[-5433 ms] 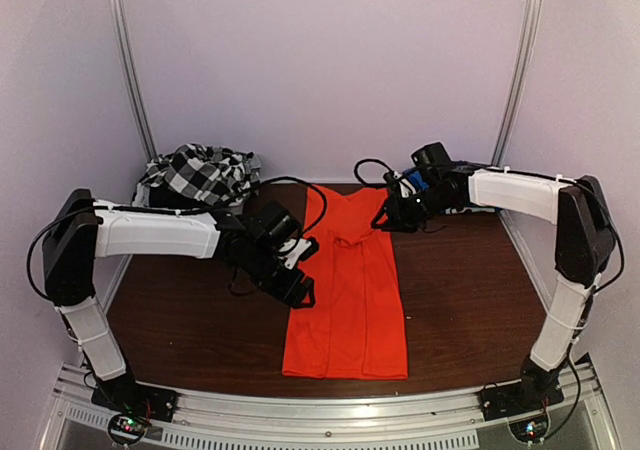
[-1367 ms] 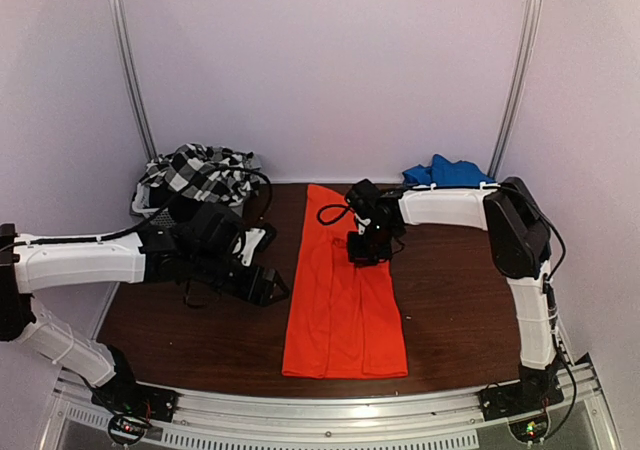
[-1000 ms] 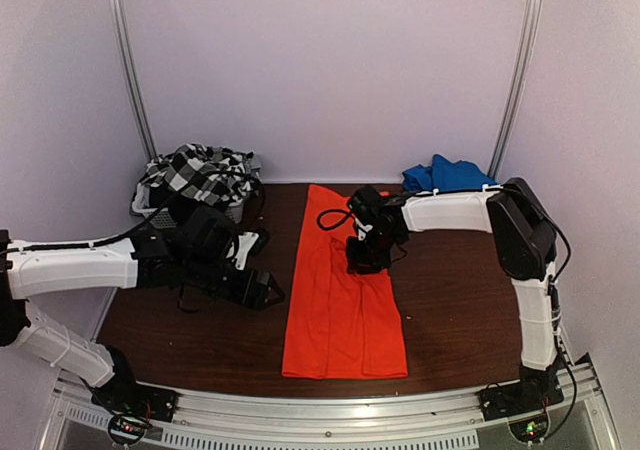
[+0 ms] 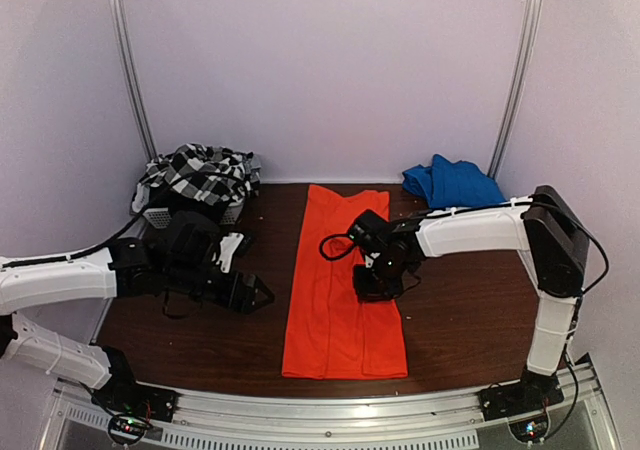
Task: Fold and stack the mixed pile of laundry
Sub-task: Smooth out the rectangle-folded T-shirt at the center of the board.
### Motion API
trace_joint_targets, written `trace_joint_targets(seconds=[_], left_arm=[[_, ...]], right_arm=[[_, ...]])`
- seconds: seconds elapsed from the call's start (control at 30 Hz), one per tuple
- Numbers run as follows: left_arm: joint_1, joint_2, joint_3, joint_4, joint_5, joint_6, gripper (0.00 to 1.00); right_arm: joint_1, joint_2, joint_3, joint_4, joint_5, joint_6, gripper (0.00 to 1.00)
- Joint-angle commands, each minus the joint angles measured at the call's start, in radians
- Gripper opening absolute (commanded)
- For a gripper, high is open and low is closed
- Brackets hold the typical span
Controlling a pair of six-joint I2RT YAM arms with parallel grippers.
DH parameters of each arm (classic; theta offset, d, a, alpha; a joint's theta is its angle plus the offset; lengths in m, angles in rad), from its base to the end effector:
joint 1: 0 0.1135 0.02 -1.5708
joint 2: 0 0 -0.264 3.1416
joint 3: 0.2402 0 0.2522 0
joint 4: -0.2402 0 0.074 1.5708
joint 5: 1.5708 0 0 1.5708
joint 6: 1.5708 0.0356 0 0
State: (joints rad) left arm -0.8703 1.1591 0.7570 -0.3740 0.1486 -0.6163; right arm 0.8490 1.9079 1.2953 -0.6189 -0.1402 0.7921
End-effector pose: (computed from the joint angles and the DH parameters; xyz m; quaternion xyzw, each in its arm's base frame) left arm 0.1514 -0.1878 0.2383 0.1450 0.9085 -0.3115 0.2378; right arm 0.2464 0.2875 0.1679 -0.0398 0.9825 0.1703 0.0643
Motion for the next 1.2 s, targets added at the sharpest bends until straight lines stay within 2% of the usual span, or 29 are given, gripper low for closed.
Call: trace_joint_targets(seconds=[0.0, 0.2, 0.47, 0.87, 1.07, 1.1, 1.17], left_arm=[[-0.001, -0.027, -0.021, 0.004, -0.019, -0.012, 0.8], [-0.001, -0.026, -0.021, 0.003, -0.021, -0.014, 0.8], [0.001, -0.045, -0.028, -0.001, -0.029, -0.021, 0.8], [0.0, -0.036, -0.028, 0.002, -0.025, -0.021, 0.8], [-0.001, -0.004, -0.032, 0.009, -0.017, -0.013, 0.8], [-0.002, 0.001, -0.035, 0.012, -0.015, -0.013, 0.8], [-0.004, 0.008, -0.04, 0.017, -0.012, -0.011, 0.8]], right_arm=[[0.015, -0.007, 0.008, -0.043, 0.065, -0.001, 0.23], [0.028, 0.047, 0.023, -0.039, 0.052, -0.014, 0.22], [0.052, 0.053, 0.035, -0.047, 0.055, -0.006, 0.0], [0.099, -0.055, 0.047, -0.105, 0.053, 0.052, 0.0], [0.101, -0.049, -0.036, 0.035, -0.044, 0.091, 0.0], [0.101, -0.042, -0.057, 0.079, -0.076, 0.107, 0.02], [0.099, -0.027, -0.077, 0.137, -0.134, 0.134, 0.14]])
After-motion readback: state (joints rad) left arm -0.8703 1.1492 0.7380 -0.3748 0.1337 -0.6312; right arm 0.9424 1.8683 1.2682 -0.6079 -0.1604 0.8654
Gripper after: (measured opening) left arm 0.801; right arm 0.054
